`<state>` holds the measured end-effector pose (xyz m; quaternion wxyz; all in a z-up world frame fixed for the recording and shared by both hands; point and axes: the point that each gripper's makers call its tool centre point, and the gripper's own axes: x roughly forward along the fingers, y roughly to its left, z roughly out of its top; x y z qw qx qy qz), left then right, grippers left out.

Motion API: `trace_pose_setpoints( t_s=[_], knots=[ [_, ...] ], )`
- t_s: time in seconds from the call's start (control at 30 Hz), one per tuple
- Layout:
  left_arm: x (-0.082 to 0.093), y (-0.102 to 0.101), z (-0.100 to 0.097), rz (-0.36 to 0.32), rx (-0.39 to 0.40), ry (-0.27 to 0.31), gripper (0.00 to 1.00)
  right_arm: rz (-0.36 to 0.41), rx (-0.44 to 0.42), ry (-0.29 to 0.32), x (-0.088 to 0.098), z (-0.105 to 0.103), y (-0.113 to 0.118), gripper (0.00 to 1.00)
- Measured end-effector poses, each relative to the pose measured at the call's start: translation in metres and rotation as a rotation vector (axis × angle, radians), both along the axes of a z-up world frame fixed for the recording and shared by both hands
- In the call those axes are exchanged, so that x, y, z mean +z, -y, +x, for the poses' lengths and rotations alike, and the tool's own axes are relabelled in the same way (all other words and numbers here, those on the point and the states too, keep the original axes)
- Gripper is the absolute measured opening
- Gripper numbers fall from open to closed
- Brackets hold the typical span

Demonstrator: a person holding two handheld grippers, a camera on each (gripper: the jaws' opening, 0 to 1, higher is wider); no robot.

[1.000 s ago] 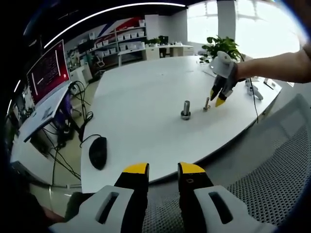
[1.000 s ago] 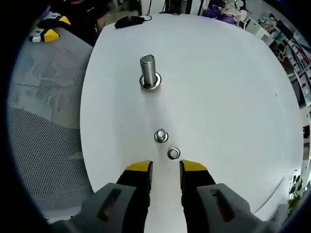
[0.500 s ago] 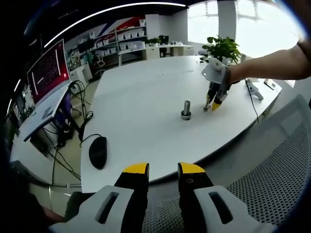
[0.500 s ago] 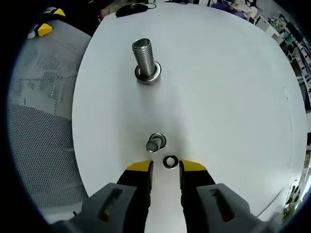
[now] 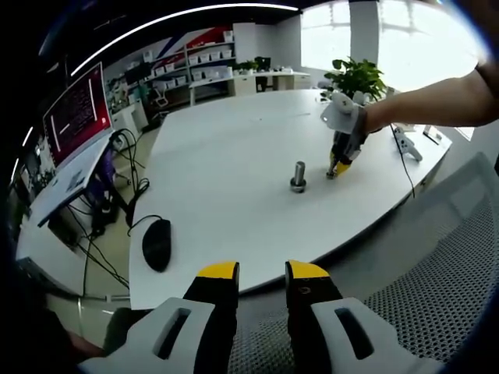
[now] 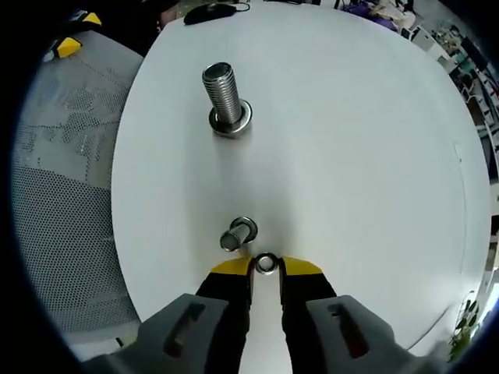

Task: Place the washer onto the threaded stud by aligning its center hole with the stud, sliding it down to the base, and recovering from edge contact or off-axis alignment until the washer reaches the visible bottom stop.

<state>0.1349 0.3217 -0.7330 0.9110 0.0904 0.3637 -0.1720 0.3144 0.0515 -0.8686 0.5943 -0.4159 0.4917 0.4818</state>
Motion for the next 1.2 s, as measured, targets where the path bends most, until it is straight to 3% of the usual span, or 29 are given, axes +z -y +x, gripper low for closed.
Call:
trace_pose_setpoints(
  t_s=[0.17,0.3,0.83,1.1,1.2],
  knots=[
    [0.0,0.0,0.0,0.0,-0.001,0.001,0.22,-0.014,0.021,0.037,0.001,-0.008,-0.002,0.15],
    [0.0,0.0,-0.001,0.001,-0.002,0.001,0.22,-0.014,0.013,0.031,-0.002,-0.004,0.001,0.15],
    [0.0,0.0,0.0,0.002,-0.008,0.004,0.22,-0.015,0.019,0.002,-0.002,-0.058,0.009,0.15],
    [0.0,0.0,0.0,0.004,-0.011,0.005,0.22,0.015,-0.004,0.011,-0.003,-0.057,0.011,0.15],
    [0.0,0.0,0.0,0.005,-0.012,0.006,0.22,0.031,-0.023,0.041,-0.001,-0.058,0.012,0.17]
  ],
)
